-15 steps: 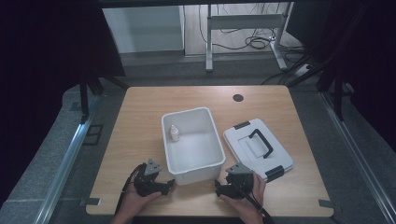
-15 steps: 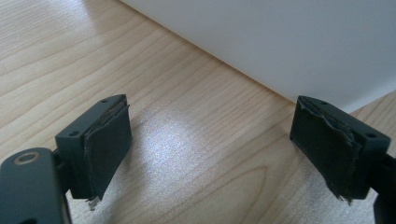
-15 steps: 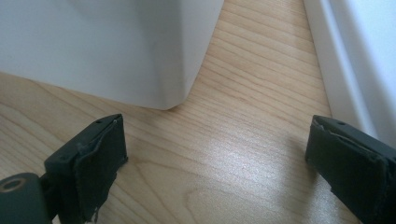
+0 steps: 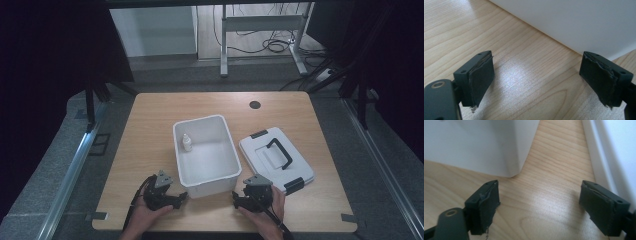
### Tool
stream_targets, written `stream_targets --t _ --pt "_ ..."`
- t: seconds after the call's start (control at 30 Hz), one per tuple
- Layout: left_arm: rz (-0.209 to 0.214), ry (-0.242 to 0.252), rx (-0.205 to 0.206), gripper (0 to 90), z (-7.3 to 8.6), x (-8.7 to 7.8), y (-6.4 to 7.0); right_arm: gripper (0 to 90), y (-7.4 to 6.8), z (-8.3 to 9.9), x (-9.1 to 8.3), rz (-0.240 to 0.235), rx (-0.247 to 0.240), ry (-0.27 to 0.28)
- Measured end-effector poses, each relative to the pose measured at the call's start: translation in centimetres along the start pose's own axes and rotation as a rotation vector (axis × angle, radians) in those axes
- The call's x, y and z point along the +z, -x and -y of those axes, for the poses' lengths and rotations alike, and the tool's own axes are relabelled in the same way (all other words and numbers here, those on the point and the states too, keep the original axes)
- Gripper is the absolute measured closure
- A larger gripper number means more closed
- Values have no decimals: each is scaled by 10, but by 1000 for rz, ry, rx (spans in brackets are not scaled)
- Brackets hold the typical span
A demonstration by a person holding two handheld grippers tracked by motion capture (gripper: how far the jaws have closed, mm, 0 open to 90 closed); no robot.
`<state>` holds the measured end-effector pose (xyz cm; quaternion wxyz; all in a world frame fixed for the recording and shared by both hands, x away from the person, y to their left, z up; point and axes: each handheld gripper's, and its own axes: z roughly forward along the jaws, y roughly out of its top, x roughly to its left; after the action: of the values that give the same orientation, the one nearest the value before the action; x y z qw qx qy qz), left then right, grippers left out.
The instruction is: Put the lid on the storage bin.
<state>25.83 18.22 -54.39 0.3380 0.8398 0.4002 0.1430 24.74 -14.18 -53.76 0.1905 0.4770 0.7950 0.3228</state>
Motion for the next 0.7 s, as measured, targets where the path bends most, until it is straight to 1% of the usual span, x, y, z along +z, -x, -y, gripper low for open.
stream_targets --t 0.03,0.13,0.23,0.47,0.53,0.6,0.63,0.7 --pt "0 0 0 124 0 0 0 211 0 0 -2 -8 4 -1" --pt "0 0 0 124 0 0 0 251 0 -2 -9 -52 12 -8" --pt "0 0 0 125 0 0 0 259 4 -4 -16 -93 24 -14" --pt "0 0 1 124 0 0 0 270 23 -7 -30 -183 70 -34" --pt "0 0 0 124 0 0 0 273 28 -7 -33 -196 81 -47" --pt "0 0 0 124 0 0 0 276 32 -8 -35 -206 95 -48" --pt "0 0 0 124 0 0 0 279 33 -8 -36 -204 91 -49" --pt "0 0 0 124 0 0 0 288 37 -9 -38 -216 98 -47"
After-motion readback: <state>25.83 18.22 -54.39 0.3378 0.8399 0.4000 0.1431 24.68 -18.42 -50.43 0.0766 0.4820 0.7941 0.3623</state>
